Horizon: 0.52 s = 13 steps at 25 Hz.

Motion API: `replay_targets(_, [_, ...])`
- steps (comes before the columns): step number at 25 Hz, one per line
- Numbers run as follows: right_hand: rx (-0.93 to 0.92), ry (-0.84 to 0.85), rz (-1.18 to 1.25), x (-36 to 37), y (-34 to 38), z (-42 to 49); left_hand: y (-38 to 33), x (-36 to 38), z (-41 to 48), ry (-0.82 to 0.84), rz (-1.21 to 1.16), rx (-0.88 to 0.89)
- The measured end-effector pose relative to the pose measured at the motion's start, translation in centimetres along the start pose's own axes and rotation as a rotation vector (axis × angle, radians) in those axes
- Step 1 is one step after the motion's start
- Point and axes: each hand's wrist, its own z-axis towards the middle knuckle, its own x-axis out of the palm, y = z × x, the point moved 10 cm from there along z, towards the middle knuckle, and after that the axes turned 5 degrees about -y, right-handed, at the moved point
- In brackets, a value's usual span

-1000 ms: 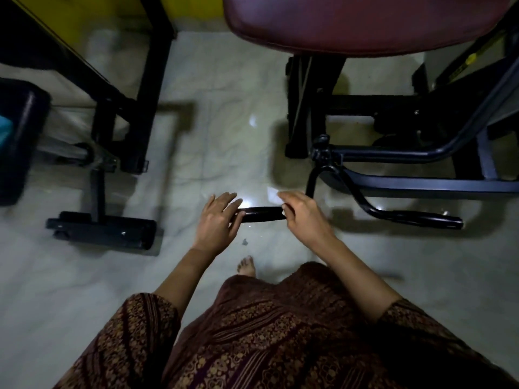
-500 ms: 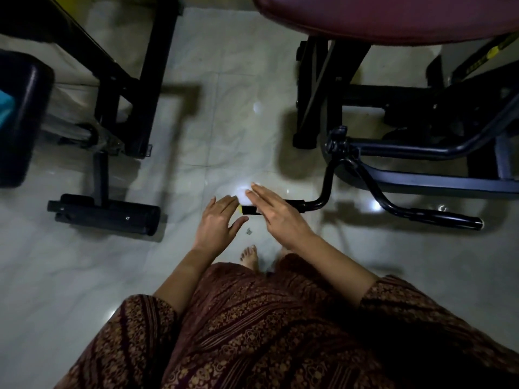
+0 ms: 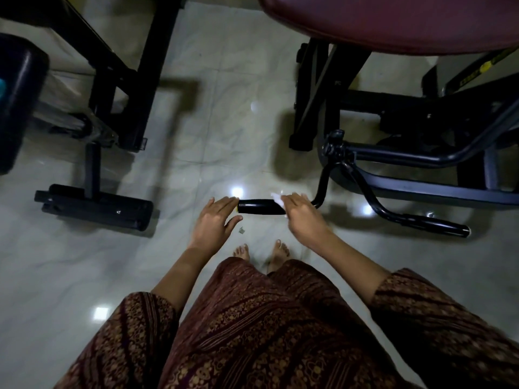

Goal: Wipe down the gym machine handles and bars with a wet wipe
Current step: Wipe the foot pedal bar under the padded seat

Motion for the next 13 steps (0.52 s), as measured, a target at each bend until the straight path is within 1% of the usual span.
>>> replay_targets(2, [-0.008, 0.018, 0.035, 0.0, 3.7, 1.8, -0.1, 0.0, -0.2, 0.001, -0.001, 0.009])
replay_targets(4, [-0.092, 0.016, 0.028, 0.4, 7.5, 2.4, -0.2, -0.2, -0.1, 0.003, -0.002, 0.018])
replay_targets(5, [-0.139, -0.008, 0.042, 0.5, 8.4, 2.0, -0.2, -0.3, 0.0, 0.002, 0.0, 0.023])
replay_targets(7, [-0.173, -0.058, 0.064, 0.3, 6.9, 0.4, -0.3, -0.4, 0.1, 0.01, 0.008, 0.03])
replay_targets(8, [-0.151, -0.104, 0.053, 0.0, 4.9, -0.5, -0.4, -0.4, 0.0, 0.018, 0.006, 0.028])
replay_targets(11, [0.012, -0.22, 0.017, -1.3, -0.4, -2.3, -0.3, -0.3, -0.1, 0.025, -0.032, -0.005])
replay_targets(13, [0.105, -0.193, 0.004, -1.2, -0.3, -1.6, -0.1, -0.1, -0.2, 0.04, -0.063, -0.03])
